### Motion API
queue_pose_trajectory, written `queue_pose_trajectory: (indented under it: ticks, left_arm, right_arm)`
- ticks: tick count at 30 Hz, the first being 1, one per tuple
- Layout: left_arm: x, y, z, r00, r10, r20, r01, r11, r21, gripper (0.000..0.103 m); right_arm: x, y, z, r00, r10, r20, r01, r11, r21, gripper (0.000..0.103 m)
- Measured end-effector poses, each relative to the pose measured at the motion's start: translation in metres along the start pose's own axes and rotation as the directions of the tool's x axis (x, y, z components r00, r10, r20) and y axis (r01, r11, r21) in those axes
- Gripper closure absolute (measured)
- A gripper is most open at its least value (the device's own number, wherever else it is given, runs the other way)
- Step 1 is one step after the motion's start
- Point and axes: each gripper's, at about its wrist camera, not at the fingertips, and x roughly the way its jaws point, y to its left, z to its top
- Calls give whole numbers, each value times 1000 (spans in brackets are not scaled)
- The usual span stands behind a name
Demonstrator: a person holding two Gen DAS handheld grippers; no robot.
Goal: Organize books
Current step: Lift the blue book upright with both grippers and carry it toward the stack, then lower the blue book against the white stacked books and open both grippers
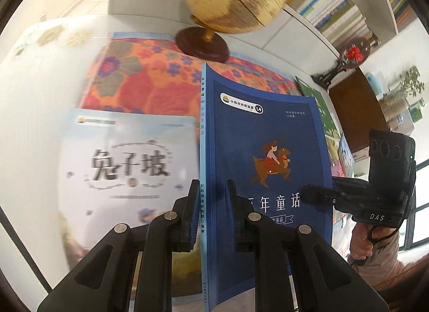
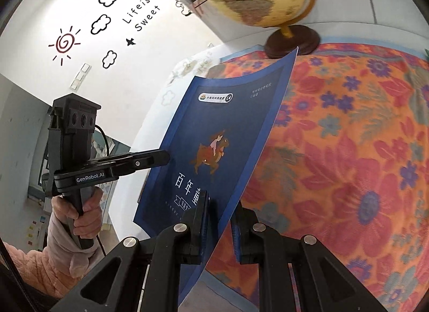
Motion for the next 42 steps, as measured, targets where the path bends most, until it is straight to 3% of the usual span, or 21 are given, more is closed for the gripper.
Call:
queue_pose_trajectory:
  ticks: [15,24,42]
  left_arm:
    - [-46,80,-12,998,38,55,-34,996,-87,89]
    - [-39,121,-25,999,34,35,-29,987,-156,89]
    - [-21,138,-26,1000,29,7,-27,984,-176,87]
  right_arm:
    - [75,59,22,997,33,-63,-36,998,-45,88]
    - [118,67,21,993,25,-116,-29,999,-28,88]
    - [139,63,17,986,-61,-157,64,998,13,84]
